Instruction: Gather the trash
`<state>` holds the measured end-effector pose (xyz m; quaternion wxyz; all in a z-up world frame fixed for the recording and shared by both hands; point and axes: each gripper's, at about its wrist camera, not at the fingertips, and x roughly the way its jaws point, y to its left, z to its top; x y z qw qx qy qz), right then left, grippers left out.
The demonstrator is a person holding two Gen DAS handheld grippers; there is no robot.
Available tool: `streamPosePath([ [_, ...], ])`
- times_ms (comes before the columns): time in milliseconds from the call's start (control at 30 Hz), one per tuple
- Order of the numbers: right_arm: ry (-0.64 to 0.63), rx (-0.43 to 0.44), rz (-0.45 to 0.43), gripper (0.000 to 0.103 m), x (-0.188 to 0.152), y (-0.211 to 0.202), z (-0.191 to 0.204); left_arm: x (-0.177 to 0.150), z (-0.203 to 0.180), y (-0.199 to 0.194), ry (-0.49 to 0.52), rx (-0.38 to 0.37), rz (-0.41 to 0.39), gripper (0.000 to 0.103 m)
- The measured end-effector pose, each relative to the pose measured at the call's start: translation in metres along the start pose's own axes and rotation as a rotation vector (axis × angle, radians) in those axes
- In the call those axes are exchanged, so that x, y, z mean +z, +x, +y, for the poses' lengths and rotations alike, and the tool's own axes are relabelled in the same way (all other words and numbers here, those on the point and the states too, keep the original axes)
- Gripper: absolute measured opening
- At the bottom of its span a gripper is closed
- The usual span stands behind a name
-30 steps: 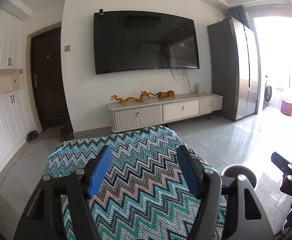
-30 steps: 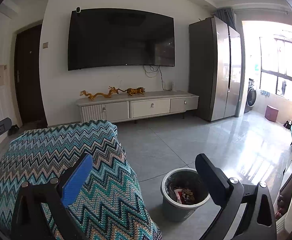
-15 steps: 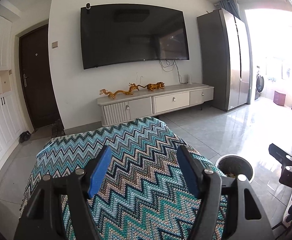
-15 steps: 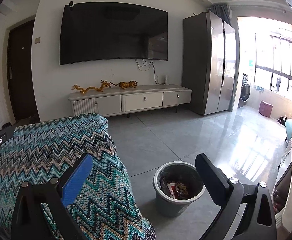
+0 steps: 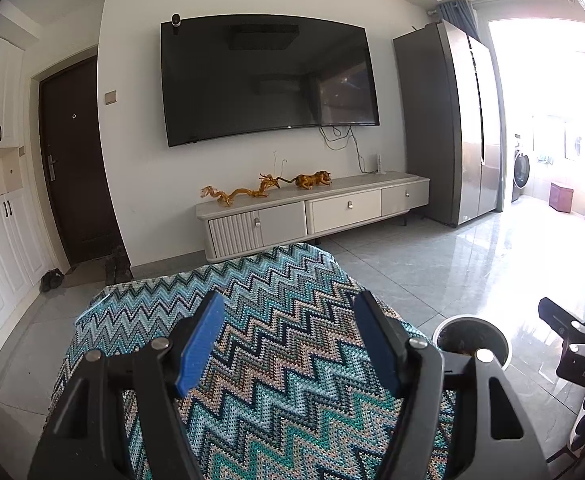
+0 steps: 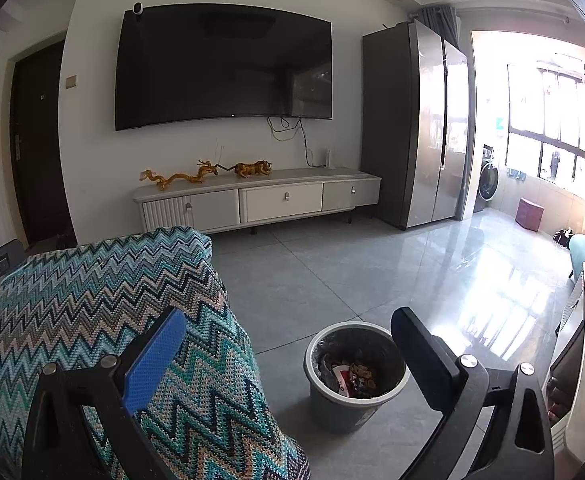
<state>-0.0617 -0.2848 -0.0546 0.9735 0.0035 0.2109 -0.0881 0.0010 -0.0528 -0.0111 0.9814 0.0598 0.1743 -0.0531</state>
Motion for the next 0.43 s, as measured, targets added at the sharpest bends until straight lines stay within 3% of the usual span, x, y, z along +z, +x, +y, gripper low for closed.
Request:
streamPosePath([
  [433, 0.000, -0.001, -0.025, 0.103, 0.002, -0.009, 0.002, 0.010, 0.009, -0.012, -0.024, 0.027, -0.049, 0.066],
])
